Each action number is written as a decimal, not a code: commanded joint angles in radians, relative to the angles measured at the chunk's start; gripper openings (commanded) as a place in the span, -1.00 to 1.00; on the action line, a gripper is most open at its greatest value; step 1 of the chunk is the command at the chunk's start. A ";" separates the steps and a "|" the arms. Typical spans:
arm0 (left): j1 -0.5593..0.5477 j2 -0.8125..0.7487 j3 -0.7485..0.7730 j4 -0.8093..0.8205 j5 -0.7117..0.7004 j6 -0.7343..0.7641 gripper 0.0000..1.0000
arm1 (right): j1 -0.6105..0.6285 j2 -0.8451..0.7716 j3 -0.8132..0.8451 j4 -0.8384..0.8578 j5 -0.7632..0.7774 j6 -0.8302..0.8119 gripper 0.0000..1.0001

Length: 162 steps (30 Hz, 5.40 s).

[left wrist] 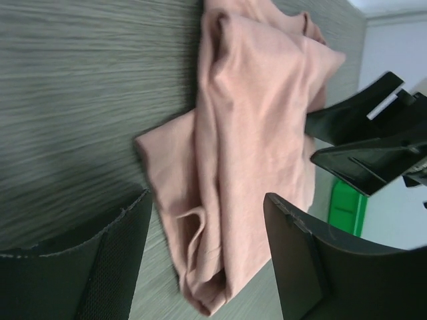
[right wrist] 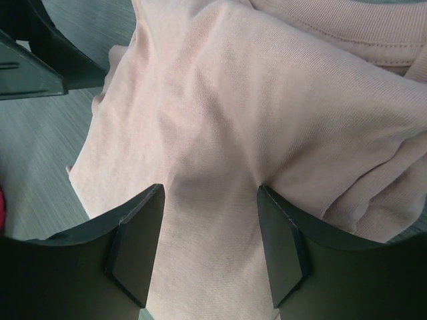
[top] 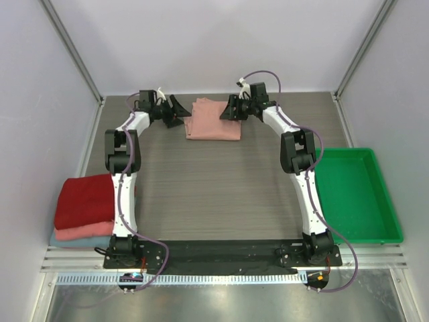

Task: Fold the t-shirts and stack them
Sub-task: Neatly place the folded tshirt to the corner

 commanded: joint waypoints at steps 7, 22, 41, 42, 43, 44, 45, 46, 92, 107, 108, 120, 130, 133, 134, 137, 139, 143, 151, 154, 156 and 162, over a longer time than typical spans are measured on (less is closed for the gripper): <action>-0.100 0.182 0.068 0.076 0.081 -0.098 0.29 | 0.000 0.001 -0.009 -0.038 0.046 -0.016 0.27; -0.134 0.205 0.104 0.145 0.087 -0.130 -0.47 | -0.012 -0.215 -0.132 -0.095 0.009 -0.093 0.27; -0.133 -0.425 -0.579 -0.251 0.075 0.023 -0.99 | -0.139 -0.775 -0.565 -0.251 -0.029 -0.361 0.27; -0.133 -0.466 -0.615 -0.310 0.025 0.068 -1.00 | -0.141 -0.782 -0.572 -0.251 -0.037 -0.364 0.27; -0.133 -0.550 -0.672 -0.346 -0.002 0.098 -0.99 | -0.141 -0.788 -0.581 -0.251 -0.043 -0.367 0.26; -0.133 -0.590 -0.697 -0.379 -0.029 0.134 -1.00 | -0.145 -0.796 -0.588 -0.253 -0.060 -0.372 0.26; -0.130 -0.629 -0.721 -0.436 -0.049 0.164 -1.00 | -0.144 -0.810 -0.592 -0.251 -0.069 -0.376 0.26; -0.127 -0.672 -0.757 -0.468 -0.101 0.238 -1.00 | -0.144 -0.819 -0.604 -0.251 -0.077 -0.386 0.26; 0.255 -1.419 -0.369 -1.466 -0.605 0.981 -0.99 | -0.151 -0.687 -0.626 -0.267 -0.273 -0.493 0.13; 0.324 -1.310 -0.438 -1.386 -0.795 1.146 -0.99 | -0.153 -0.719 -0.719 -0.265 -0.285 -0.541 0.09; 0.335 -1.300 -0.433 -1.386 -0.800 1.157 -1.00 | -0.153 -0.721 -0.726 -0.265 -0.285 -0.542 0.08; 0.449 -1.188 -0.456 -1.268 -0.875 1.353 -0.99 | -0.151 -0.720 -0.729 -0.244 -0.305 -0.527 0.04; 0.473 -1.071 -0.521 -1.112 -0.958 1.387 -0.99 | -0.153 -0.765 -0.799 -0.084 -0.285 -0.398 0.01; 0.478 -1.031 -0.516 -1.075 -0.976 1.390 -1.00 | -0.151 -0.798 -0.850 -0.002 -0.269 -0.329 0.01; 0.478 -1.014 -0.513 -1.069 -0.978 1.392 -0.99 | -0.151 -0.805 -0.859 0.018 -0.262 -0.311 0.01; 0.487 -1.011 -0.516 -1.044 -0.985 1.402 -1.00 | -0.151 -0.838 -0.897 0.084 -0.244 -0.269 0.01; 0.498 -1.016 -0.524 -1.026 -0.988 1.416 -0.99 | -0.153 -0.851 -0.920 0.118 -0.229 -0.228 0.01; 0.513 -1.014 -0.538 -0.993 -0.993 1.445 -0.99 | -0.151 -0.867 -0.953 0.155 -0.227 -0.189 0.00; 0.531 -1.094 -0.683 -0.878 -1.013 1.537 -0.99 | -0.151 -0.873 -0.940 0.158 -0.222 -0.185 0.00; 0.545 -1.090 -0.712 -0.831 -1.021 1.548 -1.00 | -0.151 -0.876 -0.937 0.157 -0.222 -0.183 0.00; 0.553 -1.082 -0.711 -0.812 -1.022 1.542 -0.98 | -0.151 -0.881 -0.939 0.154 -0.221 -0.186 0.00; 0.556 -1.074 -0.711 -0.699 -1.076 1.476 -0.48 | -0.153 -0.890 -0.951 0.152 -0.216 -0.183 0.00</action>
